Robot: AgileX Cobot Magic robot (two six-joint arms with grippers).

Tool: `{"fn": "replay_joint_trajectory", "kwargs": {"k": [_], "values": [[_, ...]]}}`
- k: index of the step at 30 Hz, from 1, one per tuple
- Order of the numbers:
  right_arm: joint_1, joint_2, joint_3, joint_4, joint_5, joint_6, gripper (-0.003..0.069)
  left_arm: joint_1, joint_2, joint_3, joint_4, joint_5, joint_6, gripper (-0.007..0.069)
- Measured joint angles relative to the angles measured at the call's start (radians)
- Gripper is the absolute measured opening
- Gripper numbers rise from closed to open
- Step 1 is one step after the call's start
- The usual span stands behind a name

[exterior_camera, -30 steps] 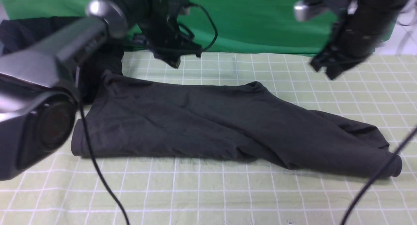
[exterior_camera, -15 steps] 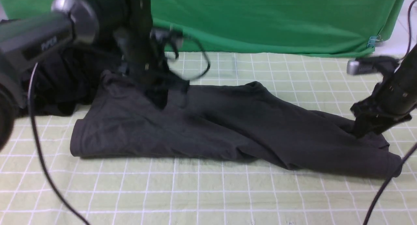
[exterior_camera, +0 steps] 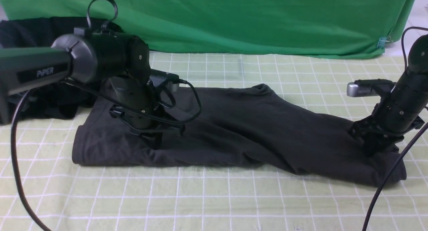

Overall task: Fold a long-sleeved shirt over a green coffee tablecloth.
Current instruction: 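Pull the folded dark garment lengthwise by its ends to straighten it flat on the table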

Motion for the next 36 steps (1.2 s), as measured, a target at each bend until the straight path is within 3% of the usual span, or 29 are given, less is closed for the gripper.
{"fn": "replay_joint_trajectory", "kwargs": {"k": [10, 21, 27, 33, 36], "values": [[0.000, -0.030, -0.135, -0.122, 0.009, 0.001, 0.0025, 0.000, 0.000, 0.005, -0.001, 0.000, 0.001, -0.0004], [0.001, 0.055, -0.225, -0.173, -0.019, 0.014, 0.0028, 0.000, 0.000, 0.005, -0.027, 0.004, 0.003, -0.0004], [0.001, 0.054, -0.311, -0.177, 0.139, 0.018, 0.0029, 0.000, 0.000, 0.006, -0.024, 0.004, 0.003, -0.0004], [0.001, 0.027, -0.337, -0.183, 0.152, 0.023, 0.0031, 0.000, 0.000, 0.006, 0.009, 0.010, 0.002, -0.0004], [-0.016, 0.028, -0.338, -0.207, 0.148, 0.053, 0.0067, 0.000, -0.001, 0.006, 0.034, 0.020, -0.001, -0.0004]]}}
